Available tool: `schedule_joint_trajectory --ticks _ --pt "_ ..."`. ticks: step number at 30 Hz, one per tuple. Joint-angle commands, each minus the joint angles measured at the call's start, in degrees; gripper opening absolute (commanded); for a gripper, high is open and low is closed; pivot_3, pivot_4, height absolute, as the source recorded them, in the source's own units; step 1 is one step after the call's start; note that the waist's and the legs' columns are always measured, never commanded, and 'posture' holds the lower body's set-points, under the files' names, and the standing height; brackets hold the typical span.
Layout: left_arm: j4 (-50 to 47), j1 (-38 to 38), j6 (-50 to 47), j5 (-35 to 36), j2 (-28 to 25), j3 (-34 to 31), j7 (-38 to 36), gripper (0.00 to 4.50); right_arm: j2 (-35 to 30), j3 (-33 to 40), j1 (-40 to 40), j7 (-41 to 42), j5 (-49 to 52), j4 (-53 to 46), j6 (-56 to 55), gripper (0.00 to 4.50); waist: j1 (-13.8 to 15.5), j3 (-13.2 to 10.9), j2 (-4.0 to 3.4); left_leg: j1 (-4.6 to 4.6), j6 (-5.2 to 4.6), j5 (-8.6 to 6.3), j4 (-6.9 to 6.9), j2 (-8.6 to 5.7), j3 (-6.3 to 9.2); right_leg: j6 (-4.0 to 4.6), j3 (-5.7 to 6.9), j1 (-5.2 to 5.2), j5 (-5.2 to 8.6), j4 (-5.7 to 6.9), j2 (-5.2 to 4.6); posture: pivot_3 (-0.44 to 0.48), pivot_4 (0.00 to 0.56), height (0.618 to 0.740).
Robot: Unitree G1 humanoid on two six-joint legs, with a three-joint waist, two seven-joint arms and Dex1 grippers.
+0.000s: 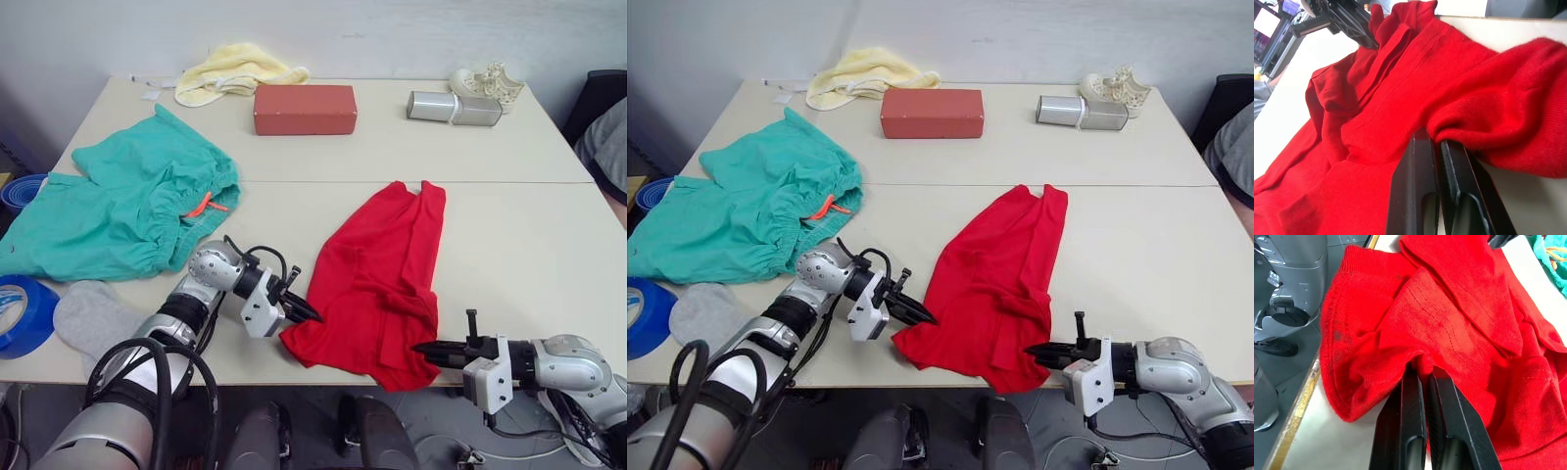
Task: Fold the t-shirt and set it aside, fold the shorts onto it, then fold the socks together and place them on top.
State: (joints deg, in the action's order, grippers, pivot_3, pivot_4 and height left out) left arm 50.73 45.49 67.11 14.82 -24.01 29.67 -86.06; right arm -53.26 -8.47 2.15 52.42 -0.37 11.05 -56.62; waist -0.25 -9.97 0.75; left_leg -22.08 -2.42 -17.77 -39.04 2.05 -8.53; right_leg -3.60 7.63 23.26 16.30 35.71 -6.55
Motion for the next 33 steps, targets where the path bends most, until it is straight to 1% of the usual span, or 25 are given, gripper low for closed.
schedule_joint_trajectory --ticks 1,4,7,11,17,22,26,28,31,33 --pt "-6.50 -3.54 -10.11 3.70 -5.45 4.76 -6.44 0.02 -3.54 0.08 4.16 1.44 4.45 -3.92 2.26 0.00 -0.01 -0.02 -0.03 0.00 0.00 0.00 0.00 0.00 0.00 0.00 -0.01 0.00 0.00 0.00 0.00 0.000 0.150 0.740" --pt "-15.99 -5.67 -20.06 7.74 -11.88 8.26 -6.44 0.02 -5.96 2.00 8.47 1.38 8.87 -8.23 4.98 0.00 -0.09 -0.07 -0.07 -0.04 0.01 0.00 0.02 0.01 -0.01 0.04 -0.05 0.09 0.04 0.08 0.00 0.000 0.150 0.740" --pt "-24.17 -7.74 -26.26 10.65 -16.31 9.63 -6.44 0.02 -8.19 3.65 13.06 1.85 12.56 -12.45 7.39 0.00 0.18 -0.11 -0.11 -0.05 0.05 0.03 -0.02 0.03 0.00 0.07 -0.06 0.11 0.06 0.16 0.00 0.000 0.150 0.740" --pt "-33.18 -10.88 -33.95 13.00 -19.37 8.47 -6.44 0.02 -10.86 7.37 19.78 3.01 15.36 -16.04 9.39 0.00 0.76 -0.12 -0.13 -0.08 -0.04 -0.02 -0.04 -0.01 0.05 0.06 -0.08 0.09 0.06 0.13 -0.06 0.000 0.150 0.740" --pt "-41.98 -15.67 -41.22 13.41 -21.32 5.87 -6.05 0.02 -14.22 12.81 29.82 7.82 21.98 -19.47 13.40 0.00 1.56 -0.13 -0.15 -0.10 -0.02 -0.05 -0.04 -0.01 0.05 0.05 -0.09 0.11 0.07 0.08 -0.06 0.000 0.150 0.740" --pt "-48.70 -17.97 -53.73 16.65 -22.94 2.39 -4.47 0.02 -15.61 19.30 36.91 11.96 30.49 -26.27 23.84 0.00 1.62 -0.16 -0.18 -0.10 -0.02 -0.07 -0.03 0.02 0.07 0.06 -0.10 0.11 0.07 0.08 -0.06 0.000 0.150 0.740" --pt "-50.76 -15.66 -66.84 20.43 -22.10 -1.55 -2.27 0.02 -14.95 25.30 37.32 13.41 37.03 -30.68 35.26 0.00 1.66 -0.17 -0.18 -0.10 -0.19 -0.16 -0.03 0.02 0.10 0.06 -0.11 0.10 0.07 0.08 -0.06 0.000 0.150 0.740" --pt "-49.89 -12.98 -74.58 21.81 -21.89 -2.99 -2.49 0.02 -14.76 27.50 35.41 13.40 41.43 -32.23 42.23 0.00 1.67 -0.18 -0.17 -0.12 -0.19 -0.16 -0.03 0.02 0.10 0.06 -0.10 0.11 0.07 0.08 -0.06 0.000 0.150 0.740" --pt "-44.97 -8.67 -79.65 21.46 -19.04 -5.89 -1.43 0.02 -15.00 28.90 29.85 14.51 43.43 -32.03 48.73 0.00 1.68 -0.19 -0.14 -0.14 -0.18 -0.16 -0.03 0.02 0.11 0.06 -0.08 0.11 0.07 0.07 -0.05 0.000 0.150 0.740" --pt "-39.09 -4.16 -84.83 22.02 -15.16 -9.10 2.28 0.02 -14.43 27.80 22.09 13.70 44.72 -29.72 52.94 0.00 1.68 -0.22 -0.10 -0.15 -0.19 -0.16 -0.04 0.00 0.11 0.05 -0.06 0.11 0.07 0.05 -0.05 0.000 0.150 0.740"
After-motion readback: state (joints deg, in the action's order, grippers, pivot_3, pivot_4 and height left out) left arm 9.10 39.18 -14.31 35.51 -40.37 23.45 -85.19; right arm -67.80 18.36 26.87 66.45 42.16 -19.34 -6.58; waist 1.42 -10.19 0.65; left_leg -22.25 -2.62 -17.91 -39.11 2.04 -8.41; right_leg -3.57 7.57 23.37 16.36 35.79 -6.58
